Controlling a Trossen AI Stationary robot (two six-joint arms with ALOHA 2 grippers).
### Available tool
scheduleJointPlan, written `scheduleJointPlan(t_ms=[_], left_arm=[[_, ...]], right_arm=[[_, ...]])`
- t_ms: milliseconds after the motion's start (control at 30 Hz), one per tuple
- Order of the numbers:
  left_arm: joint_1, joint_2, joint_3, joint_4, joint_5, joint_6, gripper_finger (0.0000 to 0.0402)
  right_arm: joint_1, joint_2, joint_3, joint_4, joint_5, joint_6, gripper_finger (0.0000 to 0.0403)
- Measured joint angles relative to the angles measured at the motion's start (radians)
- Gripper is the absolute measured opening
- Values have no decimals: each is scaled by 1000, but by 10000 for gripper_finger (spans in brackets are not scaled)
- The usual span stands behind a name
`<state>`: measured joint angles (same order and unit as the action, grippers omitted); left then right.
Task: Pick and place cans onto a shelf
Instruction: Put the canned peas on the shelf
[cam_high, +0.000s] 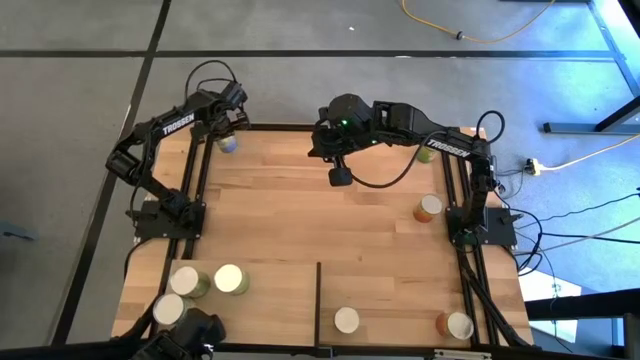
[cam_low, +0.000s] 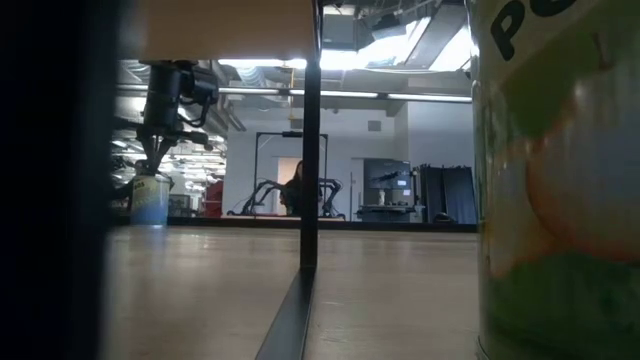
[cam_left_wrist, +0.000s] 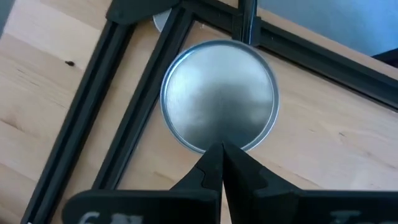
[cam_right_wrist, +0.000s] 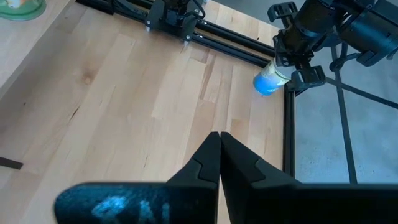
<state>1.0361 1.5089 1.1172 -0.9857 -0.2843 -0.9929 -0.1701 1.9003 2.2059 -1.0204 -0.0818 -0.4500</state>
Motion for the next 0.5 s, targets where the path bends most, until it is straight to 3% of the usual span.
scheduleJointPlan(t_ms=[267, 500], left_arm=[[-2, -17, 0, -20, 83, 48, 0], [-71, -163, 0, -7, 56, 76, 0]], right_arm=[[0, 0, 0, 2, 0, 0, 10], [0, 0, 0, 28, 0, -2, 10]])
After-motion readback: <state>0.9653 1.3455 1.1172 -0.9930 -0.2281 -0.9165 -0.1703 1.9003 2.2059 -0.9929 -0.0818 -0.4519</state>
